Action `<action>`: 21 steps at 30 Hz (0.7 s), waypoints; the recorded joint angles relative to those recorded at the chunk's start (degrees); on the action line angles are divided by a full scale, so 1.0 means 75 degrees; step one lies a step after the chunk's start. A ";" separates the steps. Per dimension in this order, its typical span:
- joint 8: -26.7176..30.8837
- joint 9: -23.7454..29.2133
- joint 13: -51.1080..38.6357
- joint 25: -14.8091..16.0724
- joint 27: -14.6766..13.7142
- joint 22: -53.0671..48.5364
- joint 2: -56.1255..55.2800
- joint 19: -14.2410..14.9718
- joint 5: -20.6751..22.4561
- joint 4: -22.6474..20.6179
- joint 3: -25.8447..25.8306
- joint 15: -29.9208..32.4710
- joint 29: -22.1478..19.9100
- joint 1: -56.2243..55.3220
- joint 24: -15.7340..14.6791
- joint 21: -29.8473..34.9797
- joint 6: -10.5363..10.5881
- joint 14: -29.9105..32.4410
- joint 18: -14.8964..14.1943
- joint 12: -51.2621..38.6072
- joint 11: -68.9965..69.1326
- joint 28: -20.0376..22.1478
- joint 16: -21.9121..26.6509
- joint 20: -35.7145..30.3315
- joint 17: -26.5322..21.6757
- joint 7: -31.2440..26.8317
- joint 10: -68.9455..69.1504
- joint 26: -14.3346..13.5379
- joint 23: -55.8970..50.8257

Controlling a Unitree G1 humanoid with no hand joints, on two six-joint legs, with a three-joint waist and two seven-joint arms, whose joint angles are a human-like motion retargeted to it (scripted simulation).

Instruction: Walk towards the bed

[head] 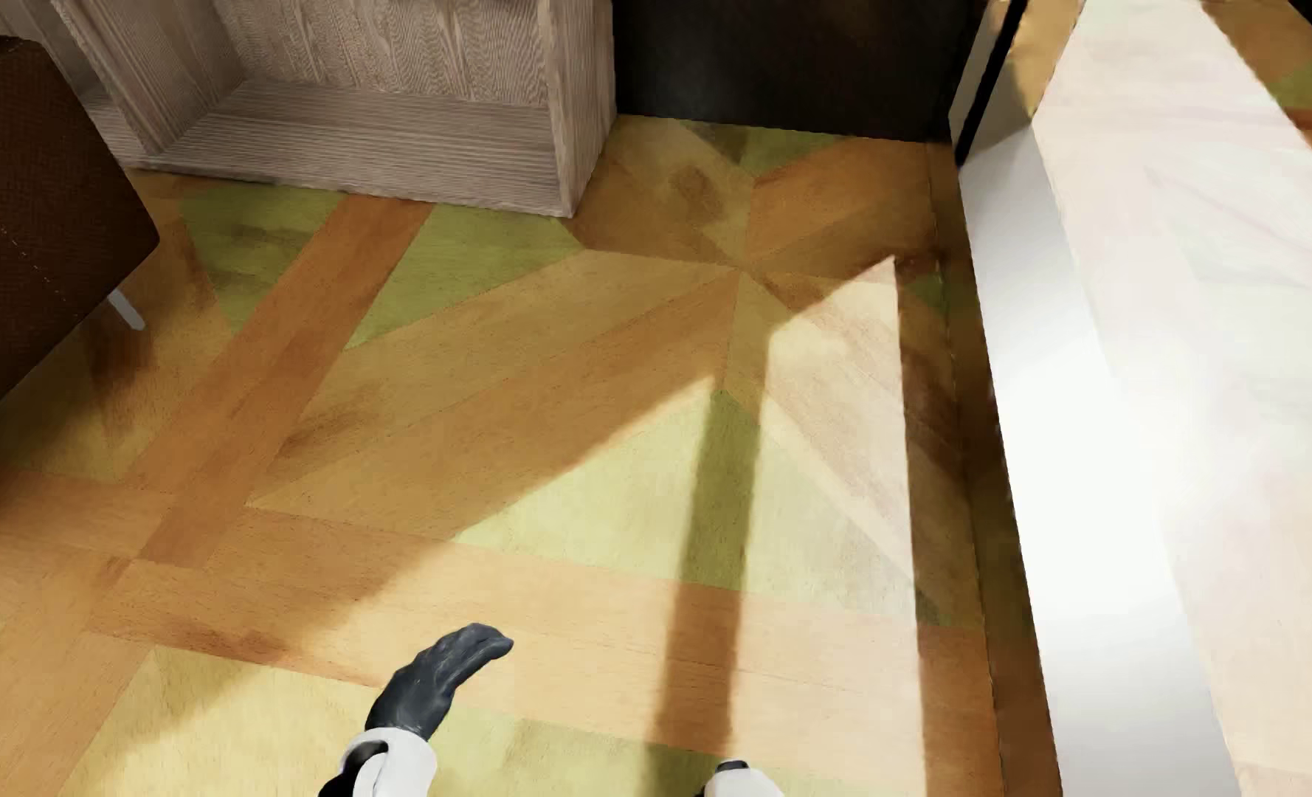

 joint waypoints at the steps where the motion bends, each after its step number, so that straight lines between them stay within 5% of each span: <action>1: -0.0308 0.0005 -0.0387 -0.0364 0.0078 0.0150 0.0139 -0.0028 0.0006 0.0627 -0.0069 -0.0136 0.0216 -0.0442 0.0005 0.0259 0.0122 -0.0058 -0.0032 0.0030 0.0068 0.0108 0.0047 0.0035 -0.0135 0.0239 0.0669 0.0262 0.0210; 2: -0.0464 -0.0011 -0.0789 -0.0623 0.0315 0.0430 0.0362 -0.0042 0.0041 0.1425 -0.0087 -0.0144 0.0196 -0.0755 0.0032 0.0265 0.0232 -0.0193 0.0206 0.0038 -0.0086 0.0089 0.0098 -0.0014 -0.0283 0.0485 0.0754 0.0473 0.0298; 3: -0.0525 -0.0034 -0.1137 -0.0623 0.0680 0.0808 0.0616 -0.0028 0.0088 0.2208 -0.0072 -0.0047 -0.0136 -0.0918 0.0091 -0.0062 0.0327 -0.0291 0.0856 0.0021 -0.0342 -0.0082 0.0178 -0.0130 -0.0373 0.0926 0.0252 0.0599 0.0186; 5: -0.0437 -0.0081 -0.1618 0.0311 0.0931 0.1586 0.1067 0.0042 0.0197 0.2973 0.0030 0.0252 -0.1257 -0.0862 0.0241 -0.1437 0.0437 -0.0459 0.1646 0.0045 -0.0912 -0.0606 0.0374 -0.0287 -0.0333 0.1611 -0.2182 0.0781 -0.0583; 7: -0.0071 -0.0102 -0.2178 0.1428 0.0287 0.2067 0.1333 0.0121 0.0342 0.2772 0.0138 0.0322 -0.1773 -0.0713 0.0325 -0.2072 0.0421 0.0870 0.1445 0.0177 -0.1277 -0.0923 0.0459 -0.0178 -0.0372 0.1212 -0.4821 0.1073 -0.1536; 9: 0.0350 -0.0074 -0.2813 0.1484 -0.0207 0.2187 0.1268 0.0214 0.0514 0.2887 0.0129 0.0054 -0.2022 -0.0727 0.0202 -0.1540 0.0355 0.0883 0.1529 0.0451 -0.1161 -0.0572 0.0415 0.0125 -0.0814 0.1259 -0.4926 0.1188 -0.2546; 11: 0.0449 -0.0067 -0.3032 0.1372 -0.0229 0.2354 0.1101 0.0118 0.0525 0.3067 0.0133 -0.0178 -0.2551 -0.0829 -0.0028 -0.1406 0.0245 0.0697 0.1710 0.0628 -0.1018 -0.0216 0.0385 0.0228 -0.0894 0.1682 -0.4613 0.1178 -0.3568; 14: -0.0312 -0.0141 -0.2440 0.2313 -0.0273 0.2467 0.1177 0.0170 0.0152 0.3028 0.0217 -0.0904 -0.2938 -0.0655 0.0181 -0.1472 0.0067 0.0916 0.1684 0.0568 -0.0419 -0.0619 0.0743 -0.0200 -0.0255 0.1976 -0.4718 0.1191 -0.4455; 15: -0.0365 -0.0166 -0.2225 0.2219 -0.0443 0.2338 0.1245 0.0150 0.0150 0.2986 0.0230 -0.1046 -0.2597 -0.0597 0.0121 -0.1127 0.0025 0.1002 0.1665 0.0557 -0.0001 -0.0506 0.0760 -0.0142 -0.0287 0.1984 -0.4753 0.1215 -0.4460; 18: 0.0258 -0.0223 -0.1633 0.0692 -0.0715 0.1675 0.1621 0.0253 0.0500 0.2807 0.0239 -0.1314 -0.0927 -0.0605 -0.0572 -0.0740 -0.0060 0.1162 0.1649 0.0609 0.0979 0.0130 0.0484 0.0381 -0.0331 0.1808 -0.4583 0.1206 -0.3496; 21: 0.1540 -0.0195 -0.1182 0.0840 0.0567 0.0886 0.2252 0.0409 0.1133 0.2619 0.0263 -0.1425 -0.1100 -0.1038 -0.0921 -0.1952 -0.0010 0.1213 0.1692 0.0563 0.0884 0.0408 0.0307 0.0509 0.0447 0.1297 -0.3945 0.1032 -0.1445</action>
